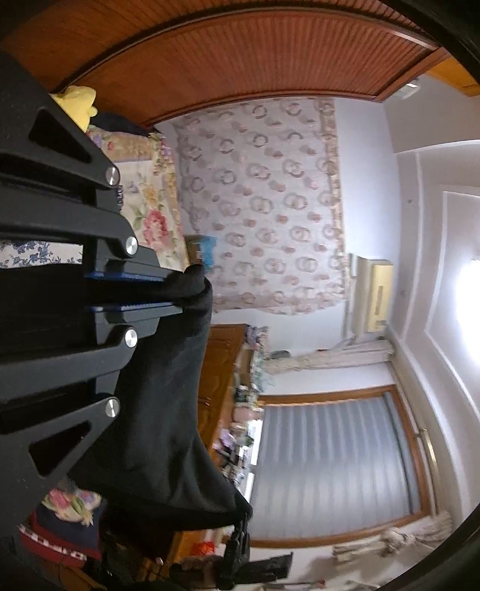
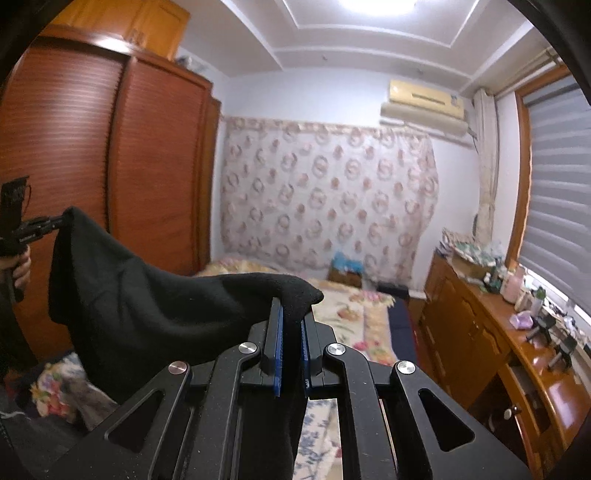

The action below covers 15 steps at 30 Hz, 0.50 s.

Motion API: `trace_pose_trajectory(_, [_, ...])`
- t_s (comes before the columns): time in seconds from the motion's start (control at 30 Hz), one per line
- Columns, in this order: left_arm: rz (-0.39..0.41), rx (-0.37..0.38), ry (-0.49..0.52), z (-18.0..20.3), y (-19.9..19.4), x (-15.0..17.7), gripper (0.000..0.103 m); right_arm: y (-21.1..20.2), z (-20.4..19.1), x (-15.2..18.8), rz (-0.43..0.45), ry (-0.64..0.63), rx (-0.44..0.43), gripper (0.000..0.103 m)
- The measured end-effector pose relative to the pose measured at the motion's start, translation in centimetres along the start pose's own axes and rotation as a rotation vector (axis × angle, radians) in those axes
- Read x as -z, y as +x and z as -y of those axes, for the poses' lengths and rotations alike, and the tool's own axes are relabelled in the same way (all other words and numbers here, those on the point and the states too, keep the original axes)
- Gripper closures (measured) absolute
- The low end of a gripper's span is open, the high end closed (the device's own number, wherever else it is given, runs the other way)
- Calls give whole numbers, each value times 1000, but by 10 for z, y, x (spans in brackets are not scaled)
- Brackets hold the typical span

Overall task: Fold small clothes
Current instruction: 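Grasp the folded edge with both grippers and lift the shirt off the bed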

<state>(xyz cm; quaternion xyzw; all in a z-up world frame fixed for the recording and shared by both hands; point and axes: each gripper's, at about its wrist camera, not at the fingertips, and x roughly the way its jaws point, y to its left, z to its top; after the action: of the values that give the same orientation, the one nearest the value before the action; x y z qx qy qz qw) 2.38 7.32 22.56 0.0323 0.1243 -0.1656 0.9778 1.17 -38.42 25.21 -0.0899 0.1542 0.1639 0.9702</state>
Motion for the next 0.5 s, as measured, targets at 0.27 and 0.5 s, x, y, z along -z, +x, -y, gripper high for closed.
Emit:
trace_pose_trajectory(0.27, [-179,-34,-27,-22,176,72,97,167,48,75,-194,2,35,98])
trace_pose_trajectory(0.5, [-321,-55,11,-10,269,109,97,285,85,131,-340,75,32,98])
